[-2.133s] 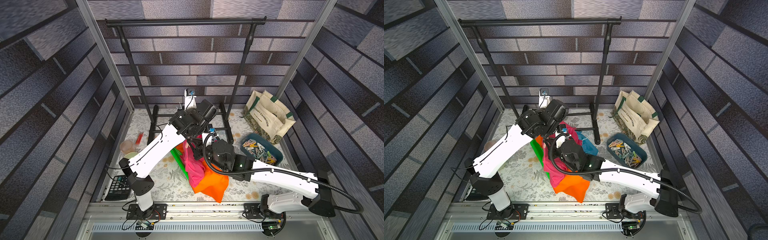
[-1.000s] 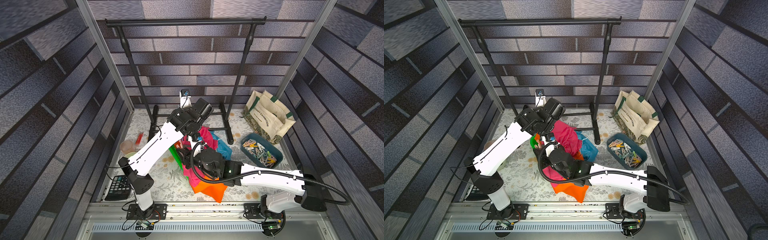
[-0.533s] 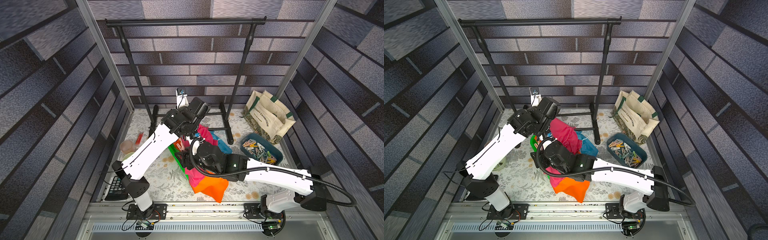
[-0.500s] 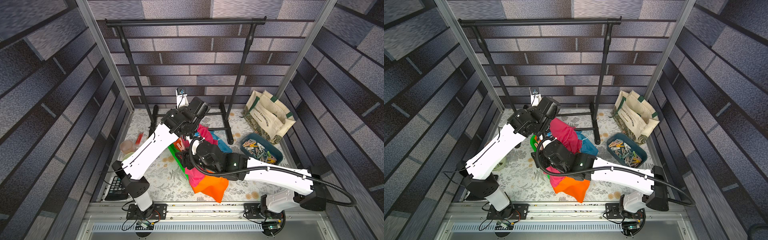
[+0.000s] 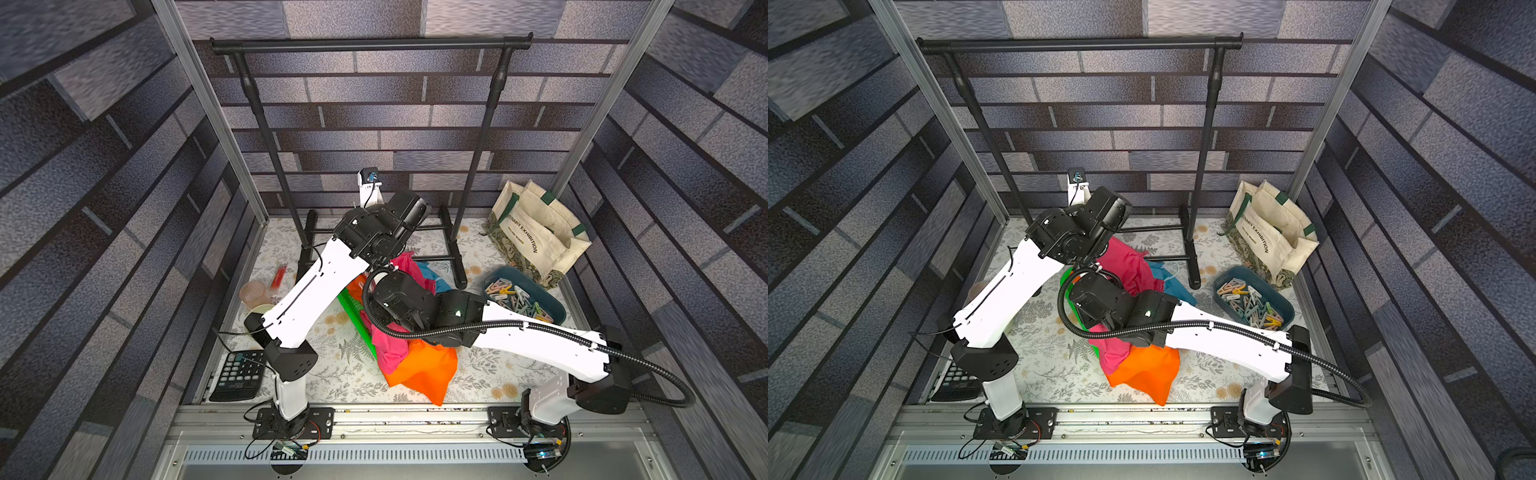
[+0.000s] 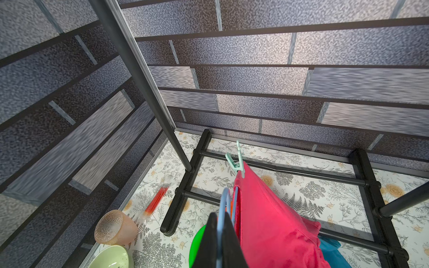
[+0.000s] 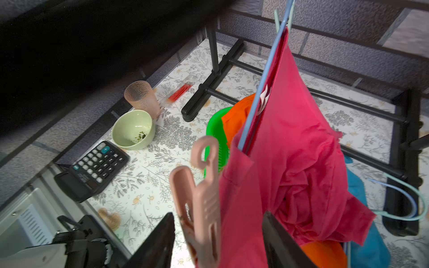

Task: Use clothespins to secure the t-shirt on both sides of the hanger
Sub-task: Pick up the clothespin from the hanger.

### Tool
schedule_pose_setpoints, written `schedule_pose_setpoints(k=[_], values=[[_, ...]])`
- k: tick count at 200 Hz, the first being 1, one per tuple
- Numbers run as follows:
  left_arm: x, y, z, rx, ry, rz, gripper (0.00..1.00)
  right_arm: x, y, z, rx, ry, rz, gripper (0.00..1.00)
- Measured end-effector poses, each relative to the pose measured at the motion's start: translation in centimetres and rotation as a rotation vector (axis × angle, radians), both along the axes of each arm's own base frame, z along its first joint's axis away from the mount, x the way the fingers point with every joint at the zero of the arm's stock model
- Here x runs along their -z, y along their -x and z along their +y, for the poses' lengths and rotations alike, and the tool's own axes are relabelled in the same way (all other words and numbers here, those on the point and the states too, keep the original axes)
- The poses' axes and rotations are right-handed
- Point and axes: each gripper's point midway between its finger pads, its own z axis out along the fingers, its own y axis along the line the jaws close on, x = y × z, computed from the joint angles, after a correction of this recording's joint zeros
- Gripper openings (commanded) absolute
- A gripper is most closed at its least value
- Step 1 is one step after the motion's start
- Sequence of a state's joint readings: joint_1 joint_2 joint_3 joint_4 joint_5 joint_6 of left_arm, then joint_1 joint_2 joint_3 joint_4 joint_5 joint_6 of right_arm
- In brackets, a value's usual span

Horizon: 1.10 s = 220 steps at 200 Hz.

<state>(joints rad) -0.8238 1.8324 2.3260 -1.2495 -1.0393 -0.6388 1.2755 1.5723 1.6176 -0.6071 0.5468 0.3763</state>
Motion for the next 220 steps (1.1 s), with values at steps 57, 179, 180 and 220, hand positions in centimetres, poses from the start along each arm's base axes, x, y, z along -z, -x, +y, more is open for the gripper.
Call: schedule_pose_setpoints(k=[57, 179, 180, 220], values=[[0.4, 0.2, 0.2, -0.006, 0.046, 0.028, 0.00, -1.4, 0.3, -1.2, -0.081, -0.067, -0.163, 0.68], [0.6, -0.4, 0.6, -0.076, 0.080, 0.042, 0.00, -2.2, -1.8, 0.5, -0.026, -0.101, -0.298, 0.67], [0.6, -0.4, 0.6, -0.075, 0.079, 0.042, 0.00, -2.2, -1.8, 0.5, -0.025, -0.099, -0.301, 0.67], [1.3, -0.5, 0.0, -0.068, 0.069, 0.058, 0.00, -2.3, -2.6, 0.0, 0.020, -0.059, -0.348, 0.52]])
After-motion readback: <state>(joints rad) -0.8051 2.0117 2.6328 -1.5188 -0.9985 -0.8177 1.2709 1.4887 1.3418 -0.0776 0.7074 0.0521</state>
